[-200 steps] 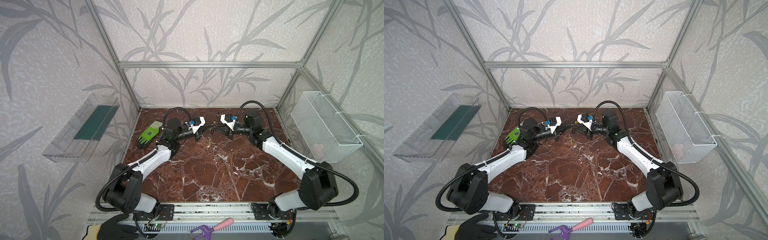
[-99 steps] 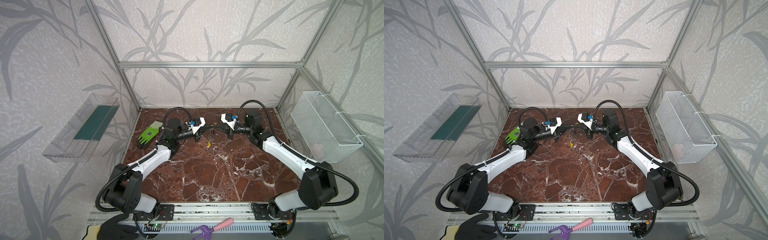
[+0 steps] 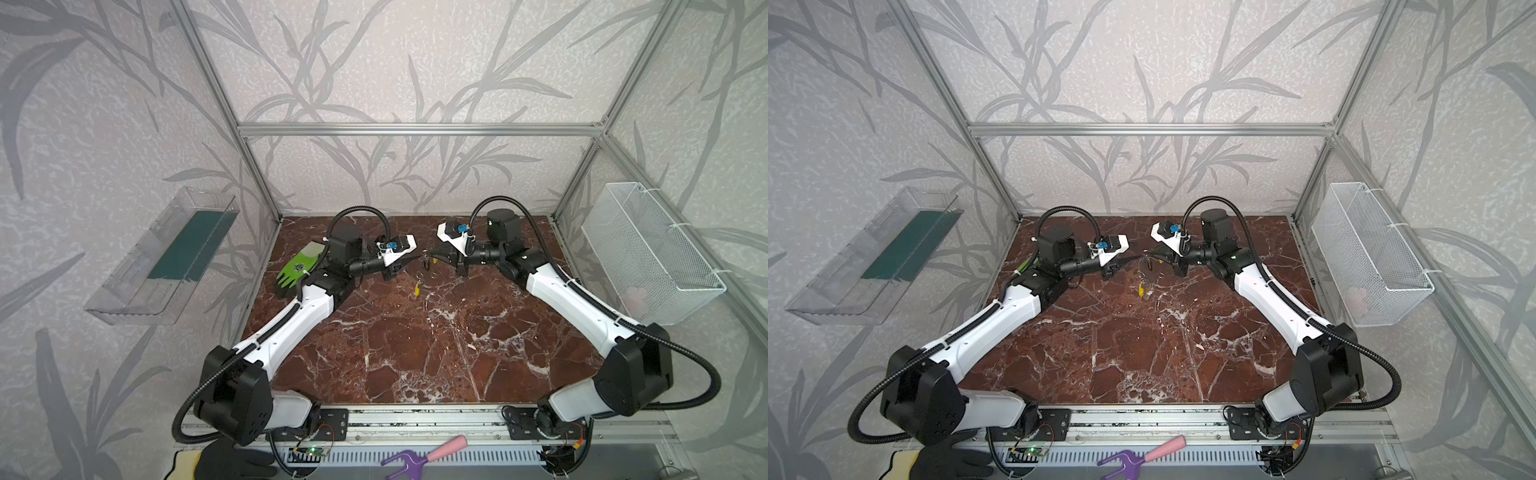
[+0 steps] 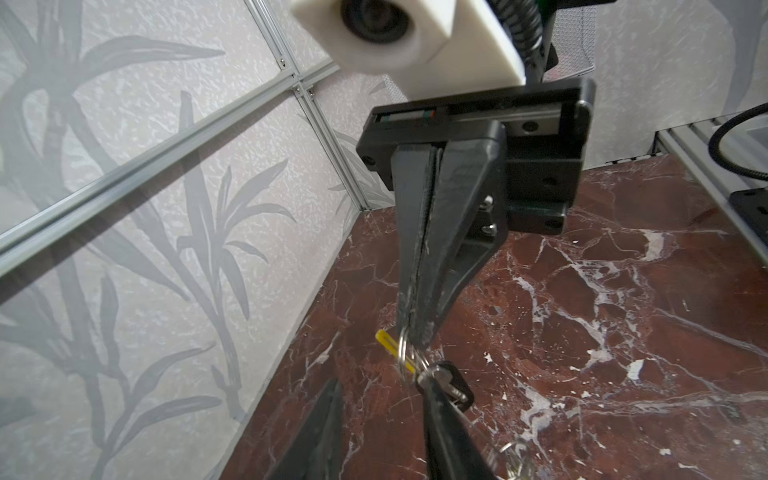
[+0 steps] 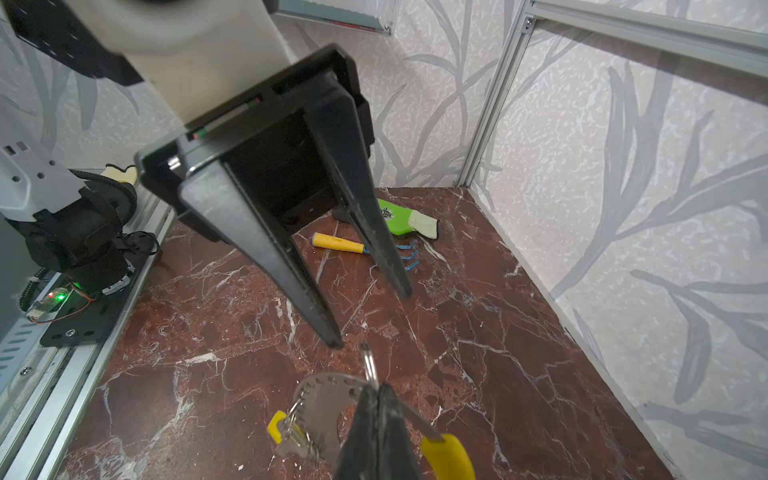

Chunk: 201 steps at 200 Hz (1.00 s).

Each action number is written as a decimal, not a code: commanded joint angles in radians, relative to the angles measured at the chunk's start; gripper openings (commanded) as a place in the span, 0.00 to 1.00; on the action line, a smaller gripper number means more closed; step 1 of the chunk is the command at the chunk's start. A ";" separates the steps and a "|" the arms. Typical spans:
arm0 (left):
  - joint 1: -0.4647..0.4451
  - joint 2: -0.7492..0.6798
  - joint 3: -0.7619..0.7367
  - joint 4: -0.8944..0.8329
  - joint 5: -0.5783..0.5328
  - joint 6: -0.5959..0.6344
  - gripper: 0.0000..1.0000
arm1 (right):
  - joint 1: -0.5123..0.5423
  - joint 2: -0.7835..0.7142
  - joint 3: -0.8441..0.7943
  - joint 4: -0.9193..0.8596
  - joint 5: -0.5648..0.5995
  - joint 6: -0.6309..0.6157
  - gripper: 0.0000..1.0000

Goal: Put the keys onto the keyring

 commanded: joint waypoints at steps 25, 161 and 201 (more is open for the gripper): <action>-0.029 -0.011 0.074 -0.203 -0.089 0.170 0.32 | 0.022 0.050 0.114 -0.222 0.076 -0.058 0.00; -0.069 0.051 0.122 -0.269 -0.166 0.202 0.26 | 0.073 0.096 0.208 -0.353 0.128 -0.098 0.00; -0.069 0.064 0.132 -0.289 -0.140 0.199 0.23 | 0.078 0.093 0.206 -0.344 0.132 -0.105 0.00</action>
